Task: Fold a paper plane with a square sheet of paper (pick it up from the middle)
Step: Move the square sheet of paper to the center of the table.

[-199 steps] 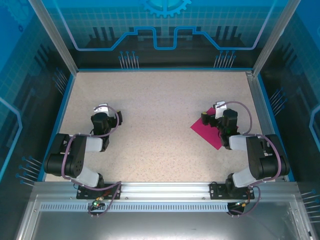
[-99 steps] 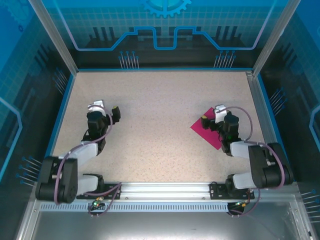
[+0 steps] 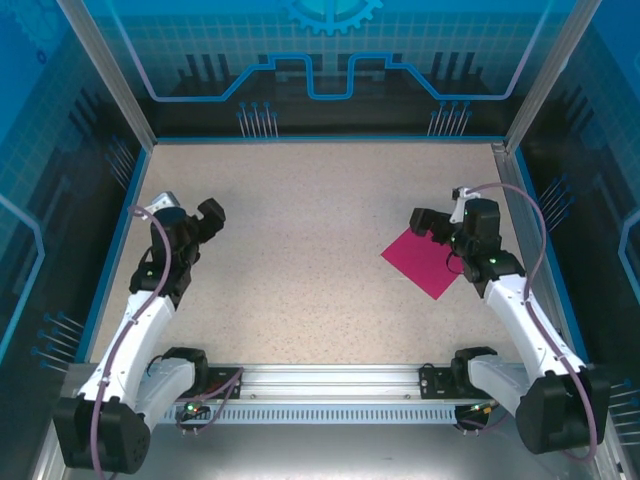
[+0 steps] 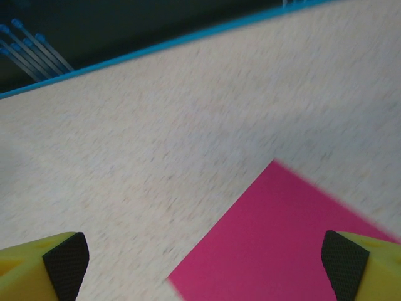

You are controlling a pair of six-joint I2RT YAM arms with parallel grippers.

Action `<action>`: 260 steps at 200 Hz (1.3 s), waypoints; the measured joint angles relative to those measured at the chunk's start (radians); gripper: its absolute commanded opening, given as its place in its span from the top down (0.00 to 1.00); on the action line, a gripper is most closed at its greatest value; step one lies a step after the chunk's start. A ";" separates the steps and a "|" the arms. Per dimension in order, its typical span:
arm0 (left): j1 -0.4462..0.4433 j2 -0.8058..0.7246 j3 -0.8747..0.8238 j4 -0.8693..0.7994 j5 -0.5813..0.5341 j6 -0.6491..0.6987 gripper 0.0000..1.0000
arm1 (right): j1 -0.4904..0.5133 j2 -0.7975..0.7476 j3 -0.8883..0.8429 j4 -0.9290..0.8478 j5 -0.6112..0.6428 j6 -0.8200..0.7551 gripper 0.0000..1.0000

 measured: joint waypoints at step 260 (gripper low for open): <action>-0.122 0.015 -0.242 0.156 0.576 -0.059 0.02 | 0.095 0.768 0.361 -0.268 -0.002 0.165 0.09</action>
